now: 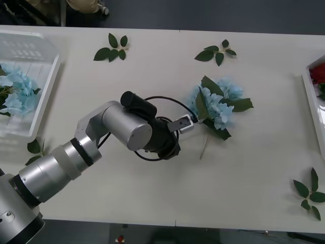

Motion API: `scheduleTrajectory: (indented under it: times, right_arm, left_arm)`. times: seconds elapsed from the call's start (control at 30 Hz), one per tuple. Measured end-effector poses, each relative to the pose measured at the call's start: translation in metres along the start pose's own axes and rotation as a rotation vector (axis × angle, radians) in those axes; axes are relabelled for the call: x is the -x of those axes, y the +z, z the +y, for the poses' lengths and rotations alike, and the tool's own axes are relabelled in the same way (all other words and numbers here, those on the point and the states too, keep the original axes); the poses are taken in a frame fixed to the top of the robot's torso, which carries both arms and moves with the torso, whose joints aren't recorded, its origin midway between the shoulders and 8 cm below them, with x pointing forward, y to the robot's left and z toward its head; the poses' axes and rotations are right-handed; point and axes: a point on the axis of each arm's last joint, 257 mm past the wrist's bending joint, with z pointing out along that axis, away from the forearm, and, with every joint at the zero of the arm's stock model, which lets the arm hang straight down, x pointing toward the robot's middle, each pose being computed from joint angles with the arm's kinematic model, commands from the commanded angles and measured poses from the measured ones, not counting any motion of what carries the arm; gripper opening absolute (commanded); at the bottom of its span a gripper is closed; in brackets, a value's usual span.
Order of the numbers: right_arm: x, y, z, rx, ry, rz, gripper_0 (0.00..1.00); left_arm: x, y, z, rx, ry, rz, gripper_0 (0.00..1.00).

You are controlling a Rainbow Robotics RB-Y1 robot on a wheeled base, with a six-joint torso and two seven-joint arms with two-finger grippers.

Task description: Put the red flowers into the right box and the blue flowers into the left box

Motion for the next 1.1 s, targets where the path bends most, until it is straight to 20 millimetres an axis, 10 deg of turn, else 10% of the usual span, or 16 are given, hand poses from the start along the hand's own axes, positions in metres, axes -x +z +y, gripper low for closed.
scheduleTrajectory:
  times: [0.27, 0.63, 0.87, 1.1]
  right_arm:
    - [-0.003, 0.017, -0.02, -0.044, 0.079, -0.039, 0.0]
    - [-0.016, 0.032, -0.038, -0.085, 0.095, -0.057, 0.0]
    - [-0.017, 0.036, -0.042, -0.097, 0.088, -0.067, 0.68]
    - [-0.017, 0.036, -0.043, -0.1, 0.085, -0.066, 0.81]
  left_arm:
    - [0.0, 0.0, 0.003, 0.011, 0.007, 0.001, 0.01]
    - [-0.002, 0.0, 0.006, 0.025, 0.018, 0.008, 0.0]
    - [-0.003, 0.0, 0.008, 0.03, 0.022, 0.011, 0.0]
    - [0.001, -0.003, 0.014, 0.047, 0.024, -0.001, 0.0]
